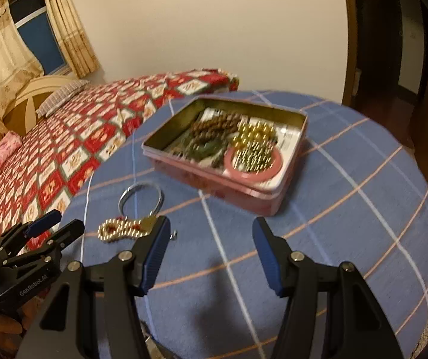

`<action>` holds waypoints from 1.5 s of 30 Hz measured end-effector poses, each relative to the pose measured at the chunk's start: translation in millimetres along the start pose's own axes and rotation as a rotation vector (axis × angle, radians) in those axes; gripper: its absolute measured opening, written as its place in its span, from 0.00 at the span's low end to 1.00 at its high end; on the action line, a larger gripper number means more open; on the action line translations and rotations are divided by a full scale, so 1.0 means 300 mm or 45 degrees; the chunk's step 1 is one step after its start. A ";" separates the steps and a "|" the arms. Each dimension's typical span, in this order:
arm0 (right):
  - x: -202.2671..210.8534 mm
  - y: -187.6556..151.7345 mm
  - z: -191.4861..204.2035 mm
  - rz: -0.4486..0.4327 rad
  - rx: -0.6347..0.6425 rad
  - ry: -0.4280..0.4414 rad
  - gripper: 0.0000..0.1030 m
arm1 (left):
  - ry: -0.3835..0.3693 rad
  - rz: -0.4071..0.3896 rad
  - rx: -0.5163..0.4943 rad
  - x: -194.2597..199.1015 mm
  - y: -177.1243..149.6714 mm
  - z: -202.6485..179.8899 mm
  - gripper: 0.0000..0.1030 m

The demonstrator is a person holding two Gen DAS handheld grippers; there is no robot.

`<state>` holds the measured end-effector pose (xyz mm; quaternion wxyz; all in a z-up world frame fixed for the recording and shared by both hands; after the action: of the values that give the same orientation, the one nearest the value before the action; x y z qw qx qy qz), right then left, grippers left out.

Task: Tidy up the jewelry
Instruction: 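Move the left tool to the pearl necklace while the right tool reaches the gold medallion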

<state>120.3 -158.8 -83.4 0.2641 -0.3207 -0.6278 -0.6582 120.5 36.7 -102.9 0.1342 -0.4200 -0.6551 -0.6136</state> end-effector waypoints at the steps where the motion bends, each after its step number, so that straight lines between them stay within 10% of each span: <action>1: -0.007 -0.014 0.016 0.013 0.017 0.007 0.56 | 0.003 0.005 0.007 0.000 -0.012 0.011 0.58; 24: -0.213 -0.002 0.282 0.176 0.305 0.173 0.37 | -0.010 0.007 0.058 0.004 -0.016 0.126 0.58; 45: -0.033 0.107 0.111 0.017 0.115 0.243 0.28 | -0.065 0.009 0.047 -0.034 0.012 0.065 0.58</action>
<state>153.8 -128.6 -69.4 0.3414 -0.2484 -0.6266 -0.6551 135.9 50.3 -111.6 0.1274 -0.4354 -0.6679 -0.5900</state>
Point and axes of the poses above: each gripper's, at about its wrist camera, not at the fingertips, and x roughly against the way its jaws point, z to its left, y to its top, the point moved 6 cm from there along -x, roughly the way its jaws point, and after that the axes turned 15 degrees about -y, right-handed, at the moved point
